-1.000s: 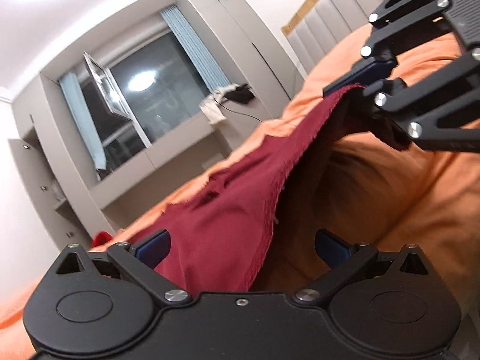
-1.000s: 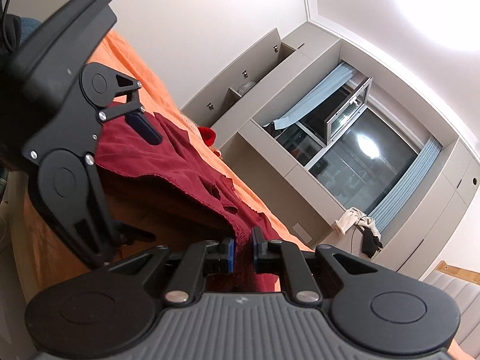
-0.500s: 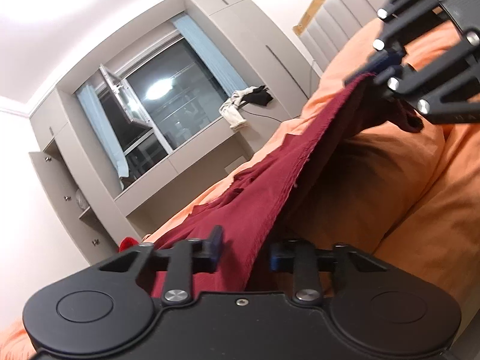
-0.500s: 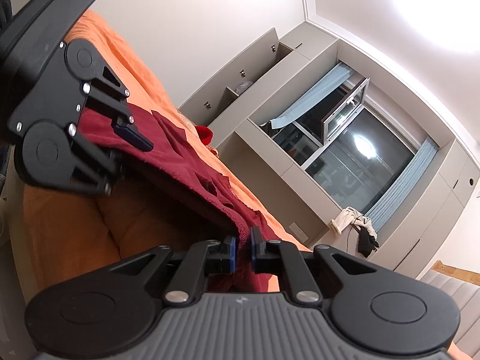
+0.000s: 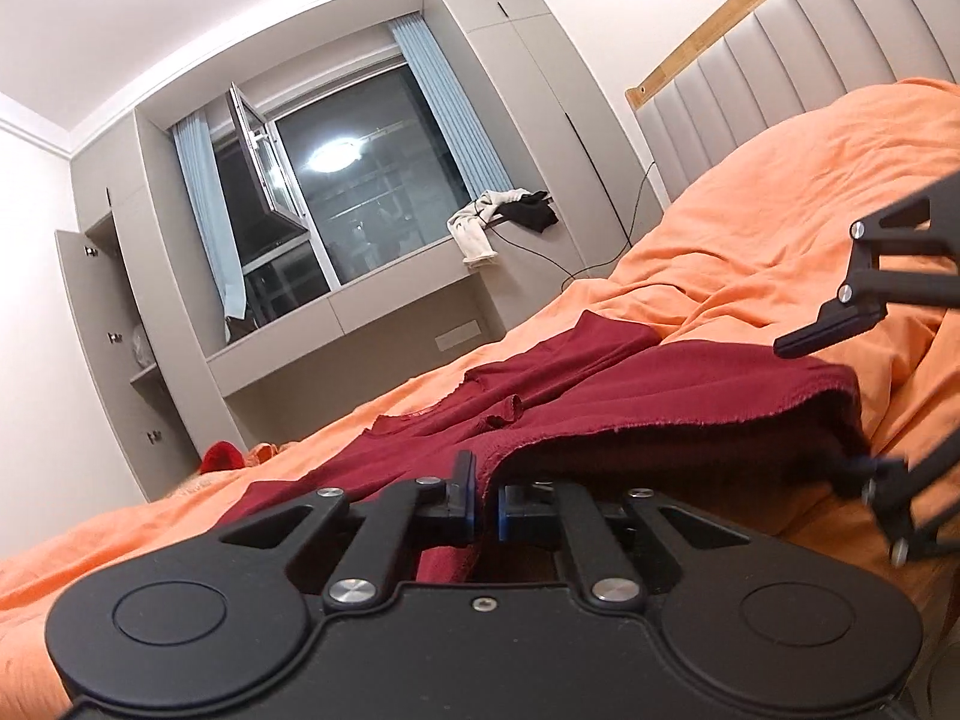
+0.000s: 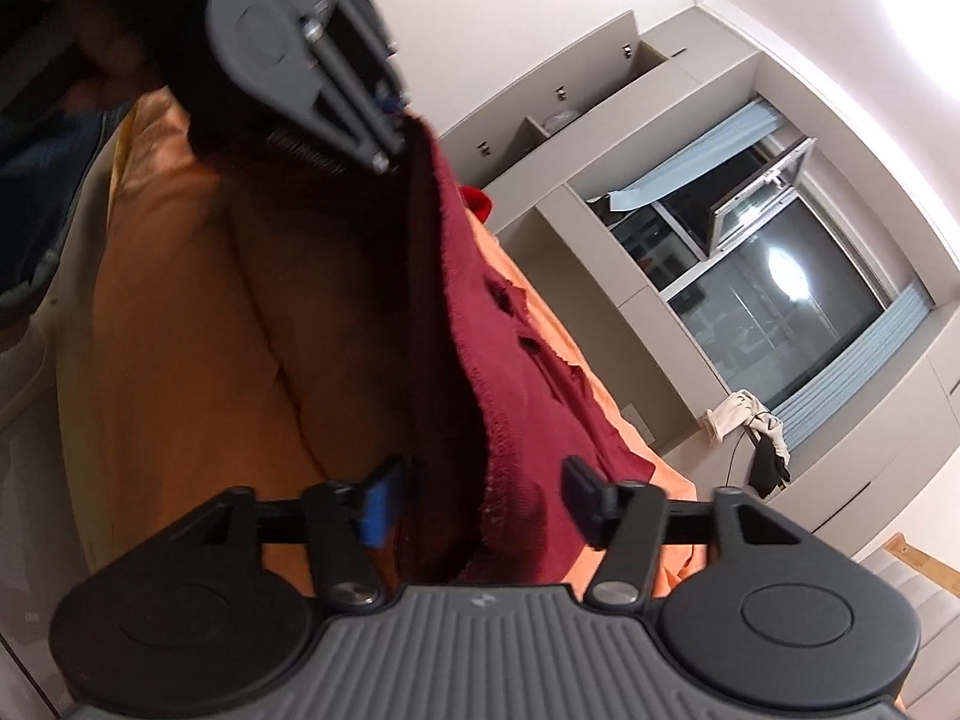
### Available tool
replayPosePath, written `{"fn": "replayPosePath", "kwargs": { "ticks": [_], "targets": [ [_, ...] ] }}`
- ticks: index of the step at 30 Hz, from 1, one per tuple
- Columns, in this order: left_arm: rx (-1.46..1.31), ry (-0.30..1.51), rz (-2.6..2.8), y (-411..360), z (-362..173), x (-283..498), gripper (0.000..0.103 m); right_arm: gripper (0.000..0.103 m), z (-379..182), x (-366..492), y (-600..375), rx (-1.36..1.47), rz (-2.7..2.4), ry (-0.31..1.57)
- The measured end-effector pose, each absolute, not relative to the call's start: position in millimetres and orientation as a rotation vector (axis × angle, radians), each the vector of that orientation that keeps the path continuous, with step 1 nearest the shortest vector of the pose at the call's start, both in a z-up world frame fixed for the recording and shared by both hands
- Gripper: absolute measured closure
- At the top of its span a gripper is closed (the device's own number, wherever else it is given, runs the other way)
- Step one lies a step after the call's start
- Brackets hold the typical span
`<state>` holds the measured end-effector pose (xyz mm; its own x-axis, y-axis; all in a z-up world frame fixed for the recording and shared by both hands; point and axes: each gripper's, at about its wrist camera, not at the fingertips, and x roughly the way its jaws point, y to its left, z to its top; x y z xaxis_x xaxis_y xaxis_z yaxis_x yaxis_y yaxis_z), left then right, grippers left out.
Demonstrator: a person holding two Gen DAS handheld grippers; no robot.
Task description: Fold small clothes
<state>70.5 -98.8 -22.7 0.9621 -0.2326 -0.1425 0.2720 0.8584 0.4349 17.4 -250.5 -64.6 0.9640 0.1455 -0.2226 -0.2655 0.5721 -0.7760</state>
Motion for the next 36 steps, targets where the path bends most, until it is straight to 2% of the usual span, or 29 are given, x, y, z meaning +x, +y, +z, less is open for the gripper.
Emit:
{"fn": "replayPosePath", "kwargs": {
  "ticks": [10, 13, 16, 18, 20, 22, 24, 27, 29, 30, 31, 33, 36],
  "targets": [
    [0.444, 0.101, -0.288, -91, -19, 71, 0.097, 0.035, -80, 37, -230, -1.023, 0.2, 0.124],
    [0.429, 0.11, -0.297, -89, -14, 75, 0.097, 0.031, -85, 37, -223, -1.049, 0.219, 0.107],
    [0.419, 0.111, -0.305, -87, -12, 75, 0.097, 0.032, -89, 38, -217, -1.071, 0.215, 0.088],
    [0.415, 0.11, -0.308, -86, -11, 74, 0.097, 0.047, -89, 42, -215, -1.078, 0.176, 0.079],
    [0.412, 0.111, -0.308, -83, -12, 74, 0.097, 0.077, -84, 45, -217, -1.046, 0.128, 0.085],
    [0.415, 0.114, -0.31, -82, -13, 73, 0.097, 0.089, -75, 46, -223, -0.986, 0.11, 0.083],
    [0.423, 0.113, -0.308, -82, -16, 71, 0.096, 0.092, -66, 41, -229, -0.923, 0.099, 0.051],
    [0.446, 0.122, -0.298, -86, -22, 69, 0.083, 0.095, -57, 34, -236, -0.869, 0.061, -0.014],
    [0.472, 0.132, -0.292, -91, -29, 68, 0.064, 0.095, -51, 32, -241, -0.814, 0.064, -0.03],
    [0.492, 0.135, -0.29, -95, -33, 67, 0.049, 0.095, -49, 32, -242, -0.793, 0.063, -0.034],
    [0.515, 0.136, -0.294, -99, -38, 66, 0.042, 0.095, -48, 33, -241, -0.78, 0.065, -0.038],
    [0.558, 0.149, -0.31, -108, -47, 65, 0.042, 0.095, -46, 34, -240, -0.766, 0.072, -0.044],
    [0.62, 0.16, -0.324, -123, -62, 63, 0.035, 0.095, -43, 33, -242, -0.752, 0.086, -0.052]
  ]
}}
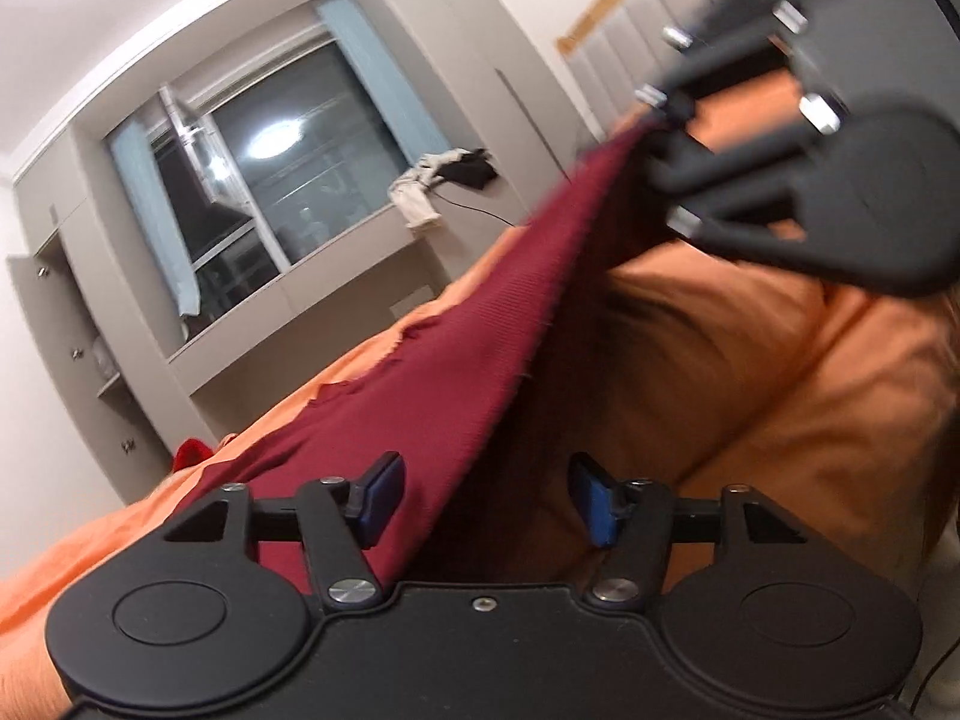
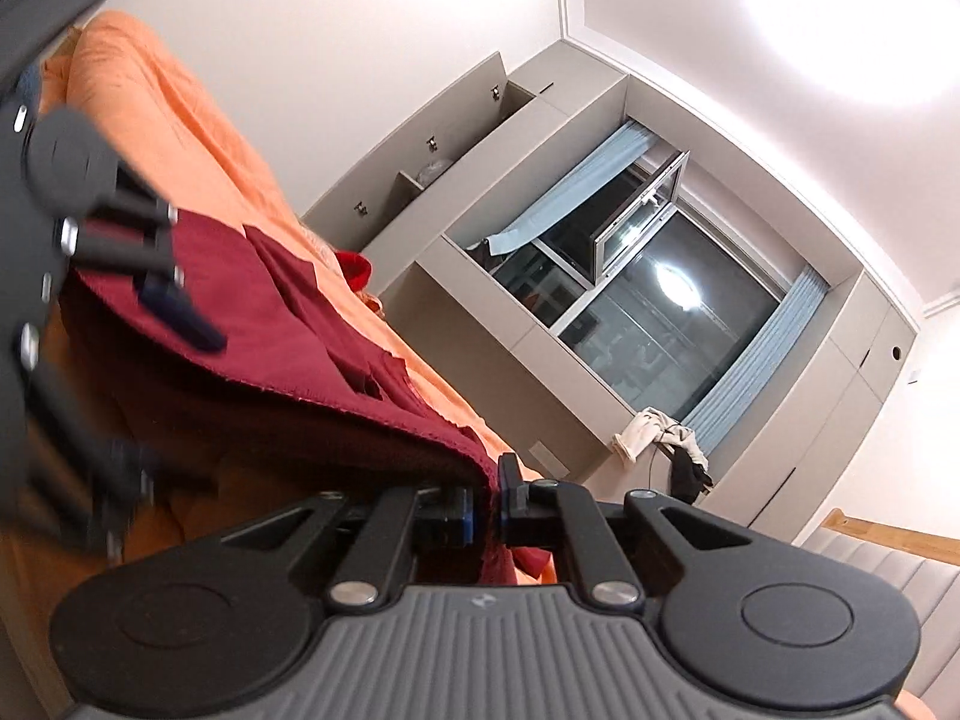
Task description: Fold small clothes
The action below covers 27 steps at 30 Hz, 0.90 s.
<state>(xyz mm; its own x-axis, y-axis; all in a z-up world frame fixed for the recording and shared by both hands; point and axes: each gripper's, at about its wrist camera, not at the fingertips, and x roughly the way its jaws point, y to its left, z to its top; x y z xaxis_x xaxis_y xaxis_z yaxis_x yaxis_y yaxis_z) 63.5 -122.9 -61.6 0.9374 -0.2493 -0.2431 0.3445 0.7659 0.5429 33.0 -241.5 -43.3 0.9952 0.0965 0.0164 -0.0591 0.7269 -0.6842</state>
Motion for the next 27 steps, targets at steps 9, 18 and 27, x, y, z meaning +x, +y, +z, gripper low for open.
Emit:
{"fn": "replayPosePath", "kwargs": {
  "ticks": [9, 18, 27],
  "targets": [
    [0.731, 0.138, -0.155, -148, -80, 83, 0.028, 0.095, -33, 28, -262, -0.697, 0.091, -0.065],
    [0.714, 0.13, -0.056, -120, -55, 74, 0.068, 0.096, -34, 24, -257, -0.69, 0.078, -0.063],
    [0.807, 0.241, 0.004, -72, -34, 74, 0.078, 0.096, -40, 29, -248, -0.756, 0.047, -0.06]
  ]
}}
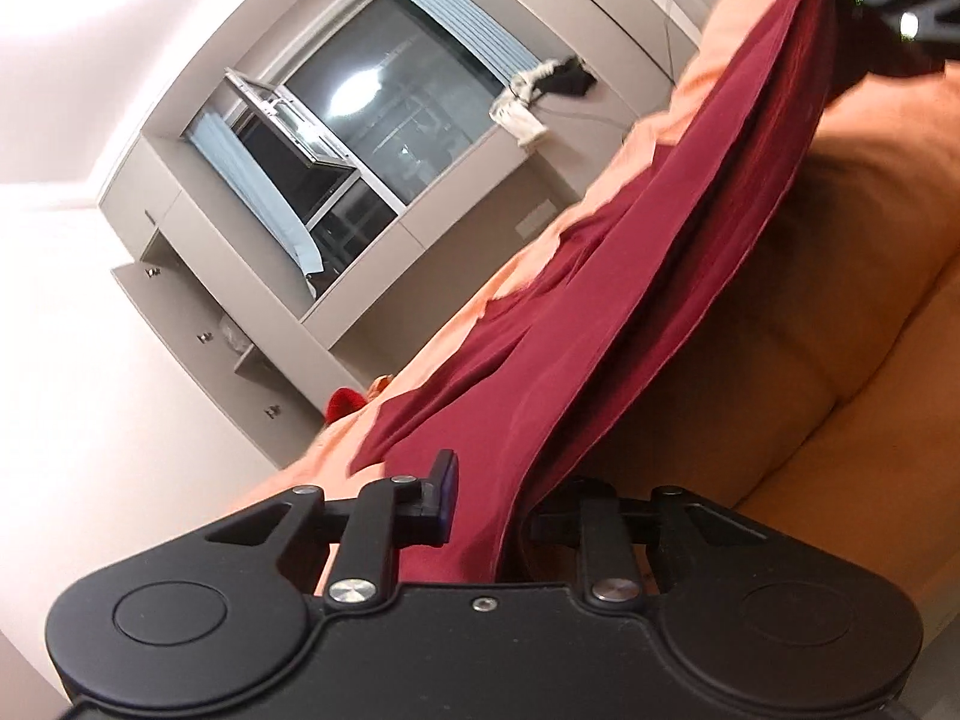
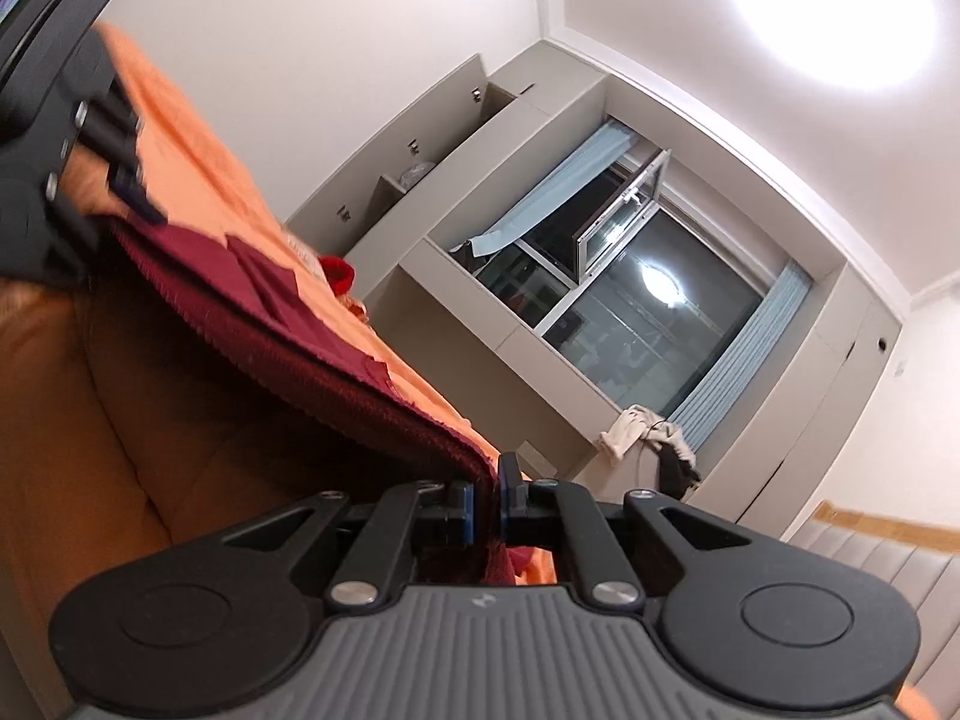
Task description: Fold small clothes
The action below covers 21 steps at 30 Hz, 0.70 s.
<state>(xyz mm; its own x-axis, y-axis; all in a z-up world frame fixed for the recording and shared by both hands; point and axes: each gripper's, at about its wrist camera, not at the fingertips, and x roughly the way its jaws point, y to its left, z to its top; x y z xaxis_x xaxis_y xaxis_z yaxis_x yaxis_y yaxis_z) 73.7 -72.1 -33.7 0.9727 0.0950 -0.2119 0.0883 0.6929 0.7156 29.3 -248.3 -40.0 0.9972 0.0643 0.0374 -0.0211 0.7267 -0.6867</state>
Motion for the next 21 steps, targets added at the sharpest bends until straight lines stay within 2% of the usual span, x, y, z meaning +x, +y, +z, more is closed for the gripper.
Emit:
{"fn": "replayPosePath", "kwargs": {
  "ticks": [2, 3, 5, 6, 9, 21],
  "targets": [
    [0.842, 0.278, 0.011, -63, -34, 76, 0.068, 0.096, -46, 31, -242, -0.797, 0.04, -0.041],
    [0.844, 0.3, 0.02, -58, -33, 78, 0.058, 0.096, -48, 32, -240, -0.811, 0.036, -0.026],
    [0.806, 0.33, 0.038, -48, -32, 79, 0.056, 0.096, -52, 33, -238, -0.828, 0.028, -0.007],
    [0.785, 0.339, 0.038, -45, -32, 77, 0.061, 0.096, -54, 33, -236, -0.834, 0.028, -0.003],
    [0.738, 0.328, 0.025, -35, -27, 72, 0.096, 0.096, -59, 36, -234, -0.861, 0.02, 0.01],
    [0.505, 0.083, 0.03, -10, 27, 38, 0.099, 0.097, -62, 29, -224, -0.857, -0.022, 0.005]
  ]
}}
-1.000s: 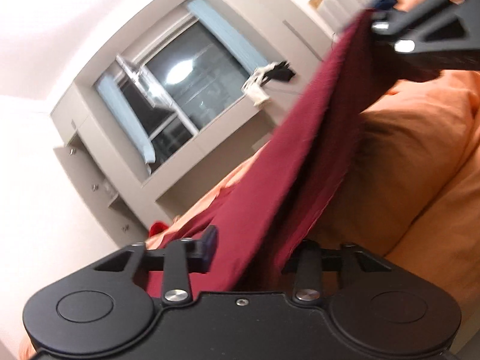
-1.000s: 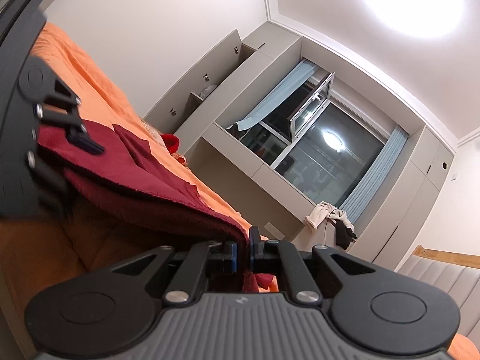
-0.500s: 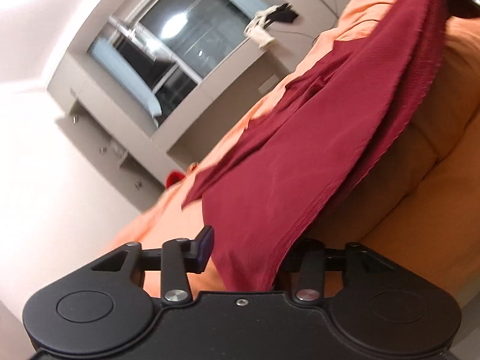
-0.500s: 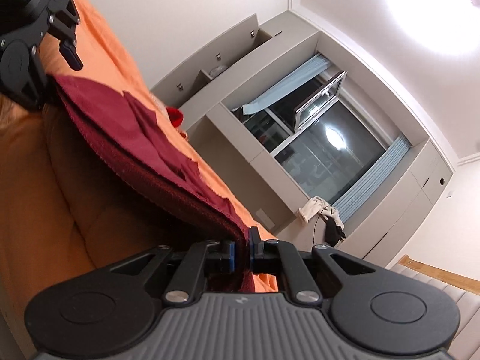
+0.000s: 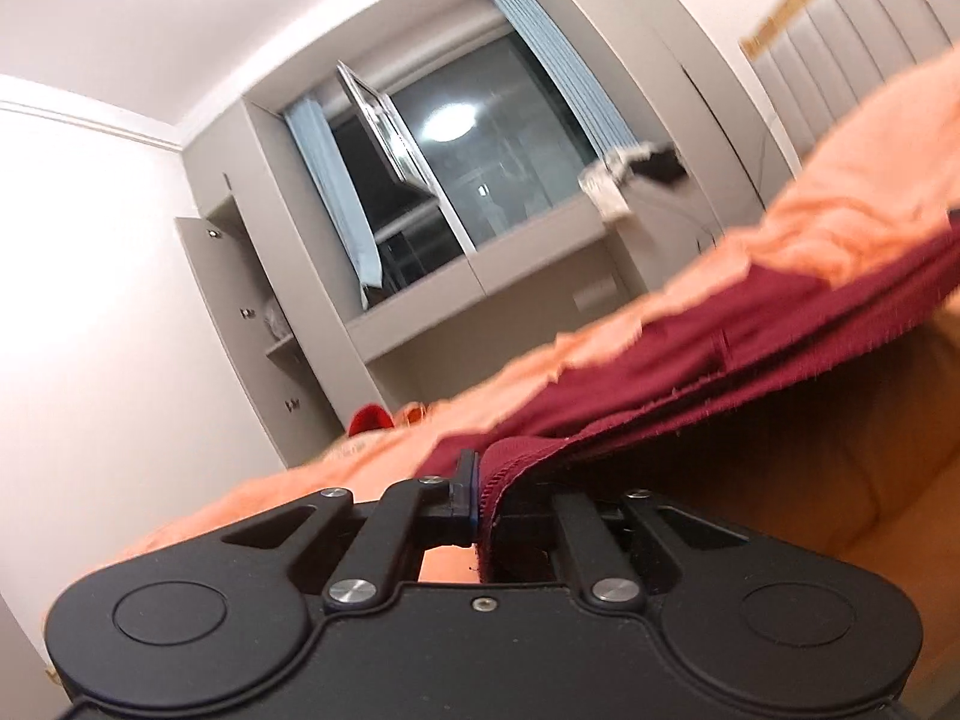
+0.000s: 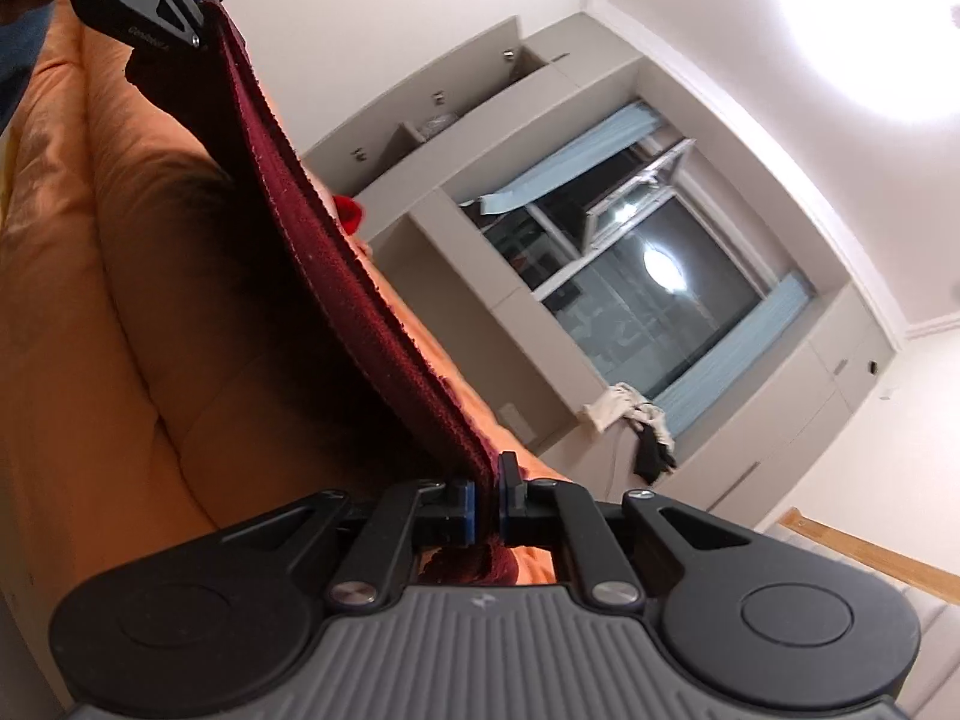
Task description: Fold small clothes
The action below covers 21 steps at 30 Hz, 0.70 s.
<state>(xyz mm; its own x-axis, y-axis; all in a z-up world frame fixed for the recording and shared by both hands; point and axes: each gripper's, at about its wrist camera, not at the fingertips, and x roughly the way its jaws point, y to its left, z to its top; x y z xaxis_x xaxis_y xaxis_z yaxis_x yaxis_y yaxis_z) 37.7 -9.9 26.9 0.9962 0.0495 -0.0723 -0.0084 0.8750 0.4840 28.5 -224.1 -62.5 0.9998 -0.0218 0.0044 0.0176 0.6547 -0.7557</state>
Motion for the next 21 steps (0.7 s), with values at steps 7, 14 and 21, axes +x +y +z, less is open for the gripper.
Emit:
{"fn": "replayPosePath", "kwargs": {
  "ticks": [7, 14, 21],
  "targets": [
    [0.445, 0.035, -0.045, -11, 71, 13, 0.099, 0.097, -26, 0, -233, -0.764, -0.058, -0.062],
    [0.47, 0.033, -0.128, 1, 119, -22, 0.099, 0.097, 12, -37, -248, -0.708, -0.022, -0.146],
    [0.568, 0.025, -0.129, 0, 122, -15, 0.098, 0.097, 27, -8, -262, -0.691, 0.009, -0.165]
  ]
}}
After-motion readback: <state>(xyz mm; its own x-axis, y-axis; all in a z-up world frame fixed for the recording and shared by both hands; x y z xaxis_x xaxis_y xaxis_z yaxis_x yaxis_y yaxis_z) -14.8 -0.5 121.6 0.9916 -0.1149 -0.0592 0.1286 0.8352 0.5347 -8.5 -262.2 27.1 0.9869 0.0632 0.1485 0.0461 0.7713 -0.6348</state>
